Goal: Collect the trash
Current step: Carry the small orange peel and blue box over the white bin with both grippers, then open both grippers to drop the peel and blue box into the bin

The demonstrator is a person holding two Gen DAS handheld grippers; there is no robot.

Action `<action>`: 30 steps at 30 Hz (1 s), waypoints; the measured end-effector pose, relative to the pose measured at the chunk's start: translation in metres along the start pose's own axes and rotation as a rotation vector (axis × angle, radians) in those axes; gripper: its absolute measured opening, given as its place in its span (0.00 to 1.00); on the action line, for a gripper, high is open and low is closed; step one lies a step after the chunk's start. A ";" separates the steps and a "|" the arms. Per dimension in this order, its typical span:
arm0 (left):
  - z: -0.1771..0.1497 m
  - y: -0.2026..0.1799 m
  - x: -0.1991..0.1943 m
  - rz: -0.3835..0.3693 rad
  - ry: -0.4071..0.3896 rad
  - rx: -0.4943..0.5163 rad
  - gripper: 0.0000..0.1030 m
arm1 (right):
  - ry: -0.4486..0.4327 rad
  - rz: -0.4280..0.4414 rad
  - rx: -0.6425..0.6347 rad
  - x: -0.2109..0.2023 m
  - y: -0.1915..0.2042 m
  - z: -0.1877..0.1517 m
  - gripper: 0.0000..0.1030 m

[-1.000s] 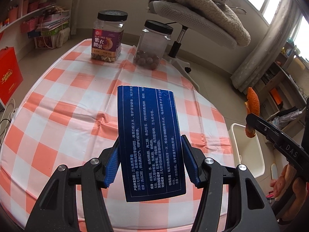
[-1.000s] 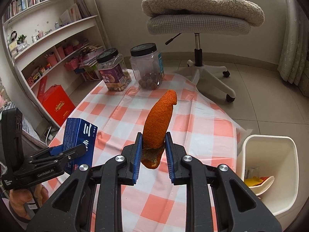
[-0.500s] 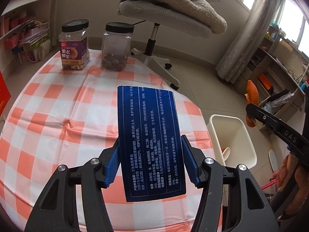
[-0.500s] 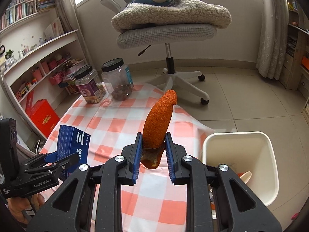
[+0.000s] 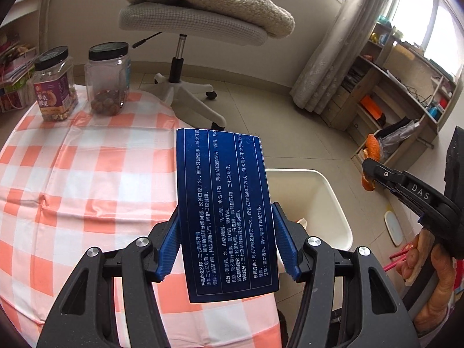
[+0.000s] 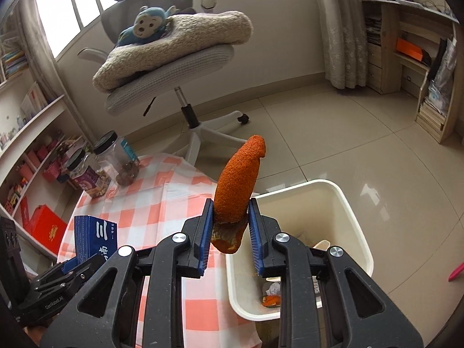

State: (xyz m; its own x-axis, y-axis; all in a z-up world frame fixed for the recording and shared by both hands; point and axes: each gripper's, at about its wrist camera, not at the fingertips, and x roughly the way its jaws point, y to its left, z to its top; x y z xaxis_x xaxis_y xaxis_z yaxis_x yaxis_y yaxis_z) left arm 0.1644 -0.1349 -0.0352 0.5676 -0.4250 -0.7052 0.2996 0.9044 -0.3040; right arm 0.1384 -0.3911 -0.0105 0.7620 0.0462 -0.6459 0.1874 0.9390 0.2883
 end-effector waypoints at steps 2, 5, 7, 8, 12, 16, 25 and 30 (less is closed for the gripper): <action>0.002 -0.013 0.005 -0.012 0.005 0.018 0.56 | 0.002 -0.022 0.046 -0.001 -0.017 0.004 0.22; 0.005 -0.033 0.014 -0.031 0.013 0.047 0.56 | -0.007 -0.040 0.110 -0.002 -0.037 0.009 0.22; 0.007 -0.045 0.021 -0.042 0.020 0.064 0.56 | -0.018 -0.057 0.145 -0.005 -0.049 0.013 0.24; 0.008 -0.052 0.024 -0.048 0.024 0.073 0.56 | -0.025 -0.066 0.163 -0.007 -0.055 0.015 0.24; 0.011 -0.078 0.037 -0.075 0.039 0.103 0.56 | -0.068 -0.095 0.251 -0.019 -0.077 0.021 0.39; 0.014 -0.105 0.049 -0.102 0.057 0.137 0.56 | -0.111 -0.131 0.314 -0.031 -0.099 0.023 0.53; 0.014 -0.154 0.077 -0.131 0.098 0.195 0.56 | -0.188 -0.178 0.439 -0.054 -0.141 0.024 0.76; 0.013 -0.180 0.090 -0.132 0.112 0.237 0.57 | -0.215 -0.169 0.514 -0.062 -0.159 0.022 0.80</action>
State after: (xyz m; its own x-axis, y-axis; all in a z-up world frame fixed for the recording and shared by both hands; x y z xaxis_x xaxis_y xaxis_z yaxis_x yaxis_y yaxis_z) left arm 0.1720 -0.3367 -0.0356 0.4277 -0.5193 -0.7399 0.5435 0.8018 -0.2485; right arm 0.0748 -0.5512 -0.0009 0.7942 -0.2108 -0.5699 0.5531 0.6390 0.5345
